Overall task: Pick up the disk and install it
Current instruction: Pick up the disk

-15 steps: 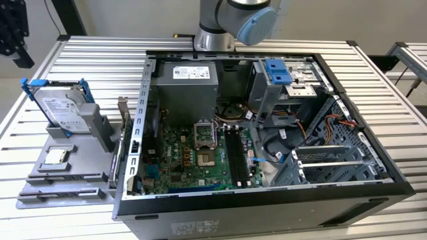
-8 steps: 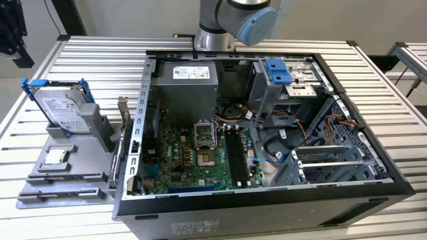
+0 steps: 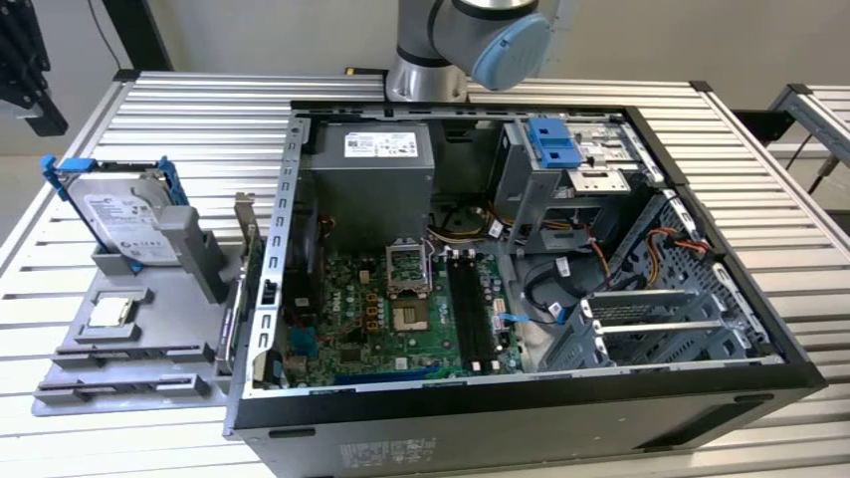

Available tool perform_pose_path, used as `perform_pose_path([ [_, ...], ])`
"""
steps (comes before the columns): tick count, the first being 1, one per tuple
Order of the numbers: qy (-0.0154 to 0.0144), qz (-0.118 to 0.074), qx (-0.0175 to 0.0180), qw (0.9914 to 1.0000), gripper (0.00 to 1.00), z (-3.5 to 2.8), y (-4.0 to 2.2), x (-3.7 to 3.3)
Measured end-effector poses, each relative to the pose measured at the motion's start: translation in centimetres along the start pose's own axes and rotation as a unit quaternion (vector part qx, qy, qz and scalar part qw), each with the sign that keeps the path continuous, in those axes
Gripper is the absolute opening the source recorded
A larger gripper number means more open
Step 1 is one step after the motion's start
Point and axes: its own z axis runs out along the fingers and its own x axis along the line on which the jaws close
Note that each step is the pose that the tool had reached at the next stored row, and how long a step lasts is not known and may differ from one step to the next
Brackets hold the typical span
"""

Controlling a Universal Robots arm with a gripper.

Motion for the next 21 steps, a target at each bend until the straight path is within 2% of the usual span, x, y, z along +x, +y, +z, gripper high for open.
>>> perform_pose_path([
  [4, 0.0000, 0.005, 0.0002, 0.99999, 0.00, 0.02, 0.02, 0.00],
  [10, 0.0002, 0.042, 0.0011, 0.99913, 0.00, 0.14, 0.01, 0.01],
  [19, 0.0002, 0.044, 0.0010, 0.99905, 0.00, 0.16, 0.01, 0.02],
  [20, 0.0002, 0.044, 0.0010, 0.99905, 1.00, 0.16, 0.01, 0.02],
  [21, 0.0002, 0.044, 0.0010, 0.99904, 1.00, 0.16, 0.01, 0.02],
])
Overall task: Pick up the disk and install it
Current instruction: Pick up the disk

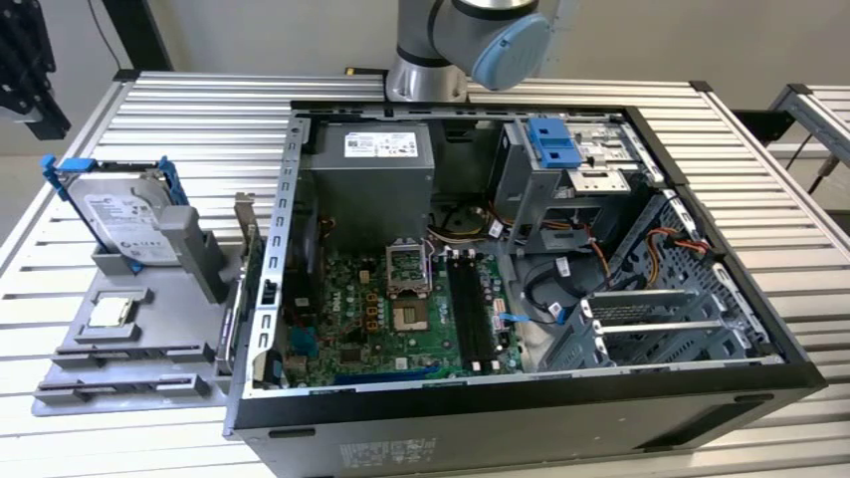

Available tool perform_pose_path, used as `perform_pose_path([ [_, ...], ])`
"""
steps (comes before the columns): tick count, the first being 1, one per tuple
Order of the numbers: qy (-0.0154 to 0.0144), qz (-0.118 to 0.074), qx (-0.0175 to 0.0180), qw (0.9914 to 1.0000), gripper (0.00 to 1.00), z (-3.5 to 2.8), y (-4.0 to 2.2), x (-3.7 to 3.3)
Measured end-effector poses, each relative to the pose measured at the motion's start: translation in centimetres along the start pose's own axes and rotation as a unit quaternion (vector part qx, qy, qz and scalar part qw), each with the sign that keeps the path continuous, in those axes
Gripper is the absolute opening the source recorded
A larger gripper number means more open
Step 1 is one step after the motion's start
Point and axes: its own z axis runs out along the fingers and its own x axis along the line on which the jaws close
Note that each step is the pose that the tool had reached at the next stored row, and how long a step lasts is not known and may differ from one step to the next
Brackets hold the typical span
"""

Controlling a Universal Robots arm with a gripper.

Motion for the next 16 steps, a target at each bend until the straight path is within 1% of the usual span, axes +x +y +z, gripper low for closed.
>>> perform_pose_path([
  [12, 0.0000, 0.001, 0.0001, 1.00000, 1.00, 0.02, 0.00, 0.00],
  [16, 0.0000, 0.001, 0.0001, 1.00000, 1.00, 0.64, 0.00, 0.02],
])
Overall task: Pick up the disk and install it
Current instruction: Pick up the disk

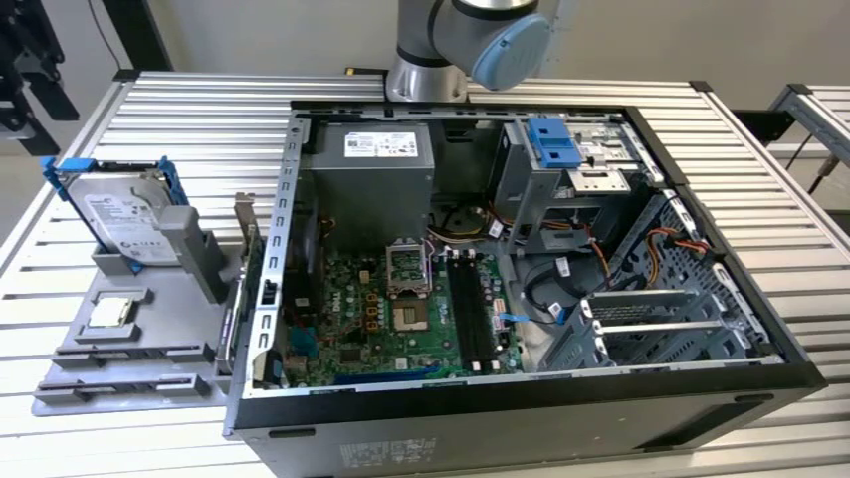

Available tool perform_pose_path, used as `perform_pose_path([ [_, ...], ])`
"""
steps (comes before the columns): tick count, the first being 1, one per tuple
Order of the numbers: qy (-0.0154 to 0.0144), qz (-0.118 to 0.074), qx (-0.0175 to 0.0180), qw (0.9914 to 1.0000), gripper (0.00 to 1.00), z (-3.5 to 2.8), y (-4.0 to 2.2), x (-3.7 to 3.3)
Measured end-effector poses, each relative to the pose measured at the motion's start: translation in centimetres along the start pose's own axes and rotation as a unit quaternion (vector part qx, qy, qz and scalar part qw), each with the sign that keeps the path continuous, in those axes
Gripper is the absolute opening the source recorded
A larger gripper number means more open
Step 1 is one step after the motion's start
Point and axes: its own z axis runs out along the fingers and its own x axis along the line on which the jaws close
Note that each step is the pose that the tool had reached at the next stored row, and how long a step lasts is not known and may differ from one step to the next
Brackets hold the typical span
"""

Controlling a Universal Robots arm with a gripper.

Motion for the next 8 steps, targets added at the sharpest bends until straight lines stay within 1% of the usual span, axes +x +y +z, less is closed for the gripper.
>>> perform_pose_path([
  [8, 0.0000, 0.000, 0.0000, 1.00000, 1.00, 1.46, 0.02, 0.05],
])
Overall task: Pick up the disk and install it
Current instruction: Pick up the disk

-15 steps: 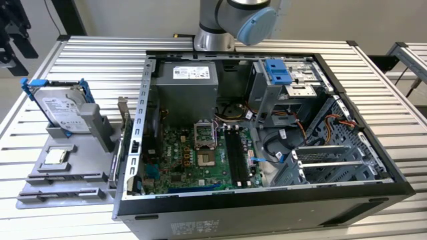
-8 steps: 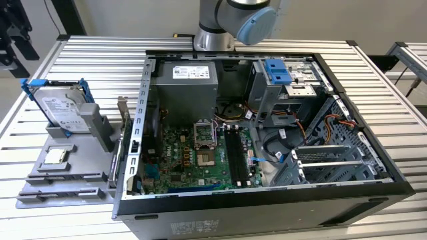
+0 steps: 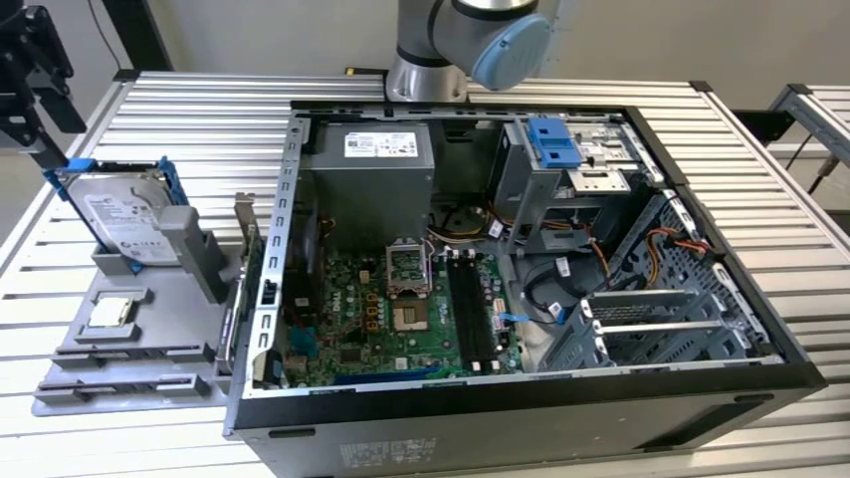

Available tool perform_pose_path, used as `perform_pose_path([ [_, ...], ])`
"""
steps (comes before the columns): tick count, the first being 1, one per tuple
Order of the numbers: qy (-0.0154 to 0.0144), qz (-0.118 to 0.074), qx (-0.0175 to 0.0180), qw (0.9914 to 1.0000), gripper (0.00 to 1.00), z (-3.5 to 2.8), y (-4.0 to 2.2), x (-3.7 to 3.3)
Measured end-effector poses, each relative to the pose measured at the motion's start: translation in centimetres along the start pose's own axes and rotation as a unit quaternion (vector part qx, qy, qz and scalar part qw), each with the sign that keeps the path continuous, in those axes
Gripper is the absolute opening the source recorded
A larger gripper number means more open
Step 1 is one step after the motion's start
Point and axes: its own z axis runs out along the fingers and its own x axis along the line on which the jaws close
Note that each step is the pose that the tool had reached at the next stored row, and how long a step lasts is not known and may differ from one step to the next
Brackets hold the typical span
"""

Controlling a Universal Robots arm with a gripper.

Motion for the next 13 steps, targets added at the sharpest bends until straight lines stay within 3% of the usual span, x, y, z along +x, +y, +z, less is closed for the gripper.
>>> perform_pose_path([
  [13, 0.0000, 0.000, 0.0000, 1.00000, 1.00, 2.35, 0.31, 0.07],
])
